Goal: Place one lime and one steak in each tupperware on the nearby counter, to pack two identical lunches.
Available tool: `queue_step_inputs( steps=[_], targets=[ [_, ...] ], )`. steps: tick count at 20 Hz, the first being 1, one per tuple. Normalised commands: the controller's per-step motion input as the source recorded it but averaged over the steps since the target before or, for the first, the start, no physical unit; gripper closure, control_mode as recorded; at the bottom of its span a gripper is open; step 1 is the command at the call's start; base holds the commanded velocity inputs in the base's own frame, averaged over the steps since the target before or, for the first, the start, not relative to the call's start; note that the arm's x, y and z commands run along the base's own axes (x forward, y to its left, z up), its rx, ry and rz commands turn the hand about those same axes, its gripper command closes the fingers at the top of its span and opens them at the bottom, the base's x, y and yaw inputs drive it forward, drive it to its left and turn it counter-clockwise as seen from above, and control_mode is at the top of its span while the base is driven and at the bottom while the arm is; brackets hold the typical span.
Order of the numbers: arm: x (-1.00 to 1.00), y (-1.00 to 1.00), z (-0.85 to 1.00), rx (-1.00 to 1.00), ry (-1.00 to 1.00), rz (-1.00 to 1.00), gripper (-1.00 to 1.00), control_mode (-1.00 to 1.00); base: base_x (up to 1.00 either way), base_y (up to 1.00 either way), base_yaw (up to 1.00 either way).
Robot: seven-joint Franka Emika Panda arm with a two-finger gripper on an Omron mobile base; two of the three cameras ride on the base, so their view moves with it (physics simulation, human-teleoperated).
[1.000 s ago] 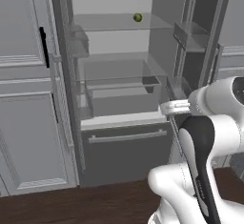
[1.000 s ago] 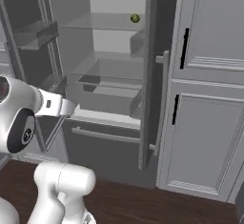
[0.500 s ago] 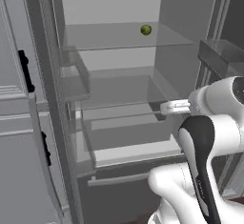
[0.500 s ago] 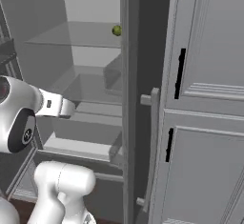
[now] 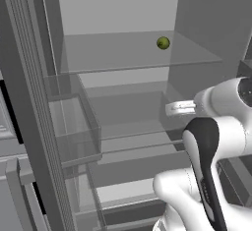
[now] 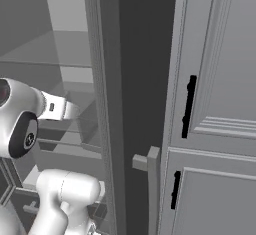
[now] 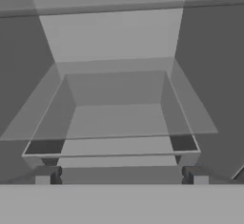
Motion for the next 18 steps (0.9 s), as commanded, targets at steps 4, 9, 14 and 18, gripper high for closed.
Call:
queue_step_inputs(
  steps=[4, 9, 14, 18],
  targets=[
    [-0.03, -0.01, 0.93, 0.0, 0.0, -0.13, -1.0, -1.0, 0.0, 0.0, 0.0],
    [0.0, -0.19, 0.82, 0.01, 0.0, -0.08, -1.0, -1.0, 0.0, 0.0, 0.0],
    [0.07, -0.13, 0.78, 0.05, 0.08, -0.01, -1.0, -1.0, 0.0, 0.0, 0.0],
    [0.22, -0.01, 0.34, 0.02, 0.05, 0.0, -1.0, -1.0, 0.0, 0.0, 0.0]
  ],
)
